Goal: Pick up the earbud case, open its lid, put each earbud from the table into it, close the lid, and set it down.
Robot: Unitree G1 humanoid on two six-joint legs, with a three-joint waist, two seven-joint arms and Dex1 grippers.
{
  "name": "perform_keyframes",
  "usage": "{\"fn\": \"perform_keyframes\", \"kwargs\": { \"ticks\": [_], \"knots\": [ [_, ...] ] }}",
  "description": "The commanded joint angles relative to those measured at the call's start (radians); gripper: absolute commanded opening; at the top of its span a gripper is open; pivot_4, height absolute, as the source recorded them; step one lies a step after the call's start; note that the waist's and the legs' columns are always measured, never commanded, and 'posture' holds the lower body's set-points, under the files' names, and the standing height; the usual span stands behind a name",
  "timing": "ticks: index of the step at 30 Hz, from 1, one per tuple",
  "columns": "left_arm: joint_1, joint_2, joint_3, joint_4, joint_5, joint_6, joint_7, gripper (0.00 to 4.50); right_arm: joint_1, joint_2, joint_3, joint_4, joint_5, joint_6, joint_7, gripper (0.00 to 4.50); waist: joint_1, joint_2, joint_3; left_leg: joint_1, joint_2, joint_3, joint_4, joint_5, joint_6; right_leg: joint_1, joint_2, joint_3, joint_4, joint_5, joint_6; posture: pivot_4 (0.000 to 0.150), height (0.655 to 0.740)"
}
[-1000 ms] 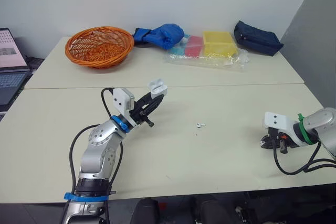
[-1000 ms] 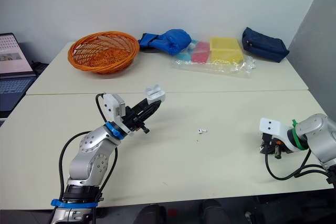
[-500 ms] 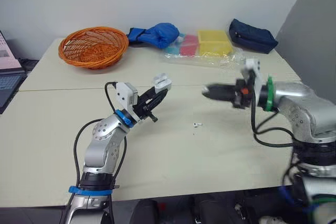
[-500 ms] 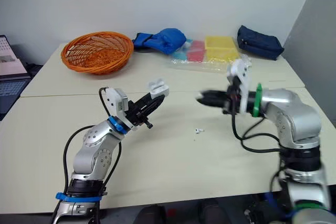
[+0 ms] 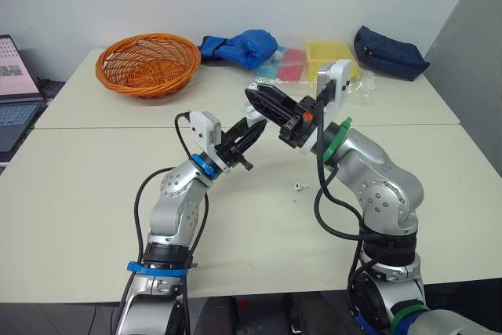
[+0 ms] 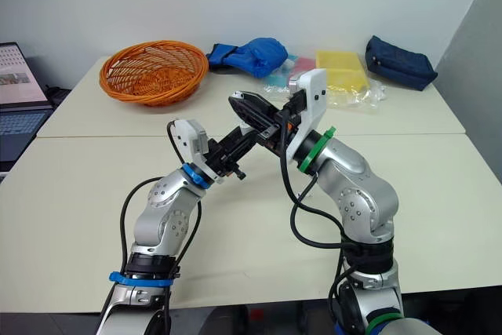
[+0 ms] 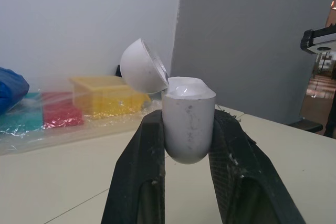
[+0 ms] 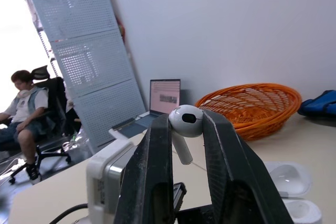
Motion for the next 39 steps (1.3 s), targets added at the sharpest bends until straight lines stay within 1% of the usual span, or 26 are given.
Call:
{"fn": "perform_keyframes", "kwargs": {
  "ticks": [1,15,31,32,34,35,39],
  "knots": [
    [-0.043,-0.008,-0.002,-0.010,0.002,-0.051,-0.013,0.75,0.007,-0.004,0.005,-0.002,0.003,-0.039,-0.023,0.44,0.000,0.000,0.000,0.000,0.000,0.000,0.000,0.000,0.000,0.000,0.000,0.000,0.000,0.000,0.000,0.150,0.7400],
    [-0.041,-0.003,-0.011,-0.006,0.009,-0.095,-0.053,0.75,0.006,-0.056,0.059,0.084,-0.044,-0.097,-0.040,0.44,0.000,0.000,0.000,0.000,0.000,0.000,0.000,0.000,0.000,0.000,0.000,0.000,0.000,0.000,0.000,0.150,0.7400],
    [-0.052,-0.006,-0.018,-0.023,0.009,-0.100,-0.053,0.75,0.023,-0.099,0.109,0.087,-0.063,-0.111,-0.032,0.44,0.000,0.000,0.000,0.000,0.000,0.000,0.000,0.000,0.000,0.000,0.000,0.000,0.000,0.000,0.000,0.150,0.7400],
    [-0.054,-0.006,-0.018,-0.023,0.009,-0.100,-0.052,0.75,0.022,-0.099,0.108,0.089,-0.066,-0.113,-0.034,1.15,0.000,0.000,0.000,0.000,0.000,0.000,0.000,0.000,0.000,0.000,0.000,0.000,0.000,0.000,0.000,0.150,0.7400],
    [-0.054,-0.008,-0.020,-0.025,0.011,-0.097,-0.052,0.75,0.017,-0.102,0.104,0.093,-0.068,-0.119,-0.032,1.63,0.000,0.000,0.000,0.000,0.000,0.000,0.000,0.000,0.000,0.000,0.000,0.000,0.000,0.000,0.000,0.150,0.7400],
    [-0.053,-0.009,-0.020,-0.027,0.010,-0.094,-0.052,0.75,0.014,-0.103,0.103,0.096,-0.070,-0.123,-0.031,1.99,0.000,0.000,0.000,0.000,0.000,0.000,0.000,0.000,0.000,-0.001,0.000,0.000,0.000,0.000,0.000,0.150,0.7400],
    [-0.051,-0.012,-0.022,-0.035,0.010,-0.089,-0.051,0.75,0.012,-0.110,0.099,0.103,-0.075,-0.134,-0.028,1.99,0.000,0.000,0.000,0.000,0.000,0.000,0.000,0.000,0.000,0.000,0.000,0.000,0.000,0.000,0.000,0.150,0.7400]
  ]
}}
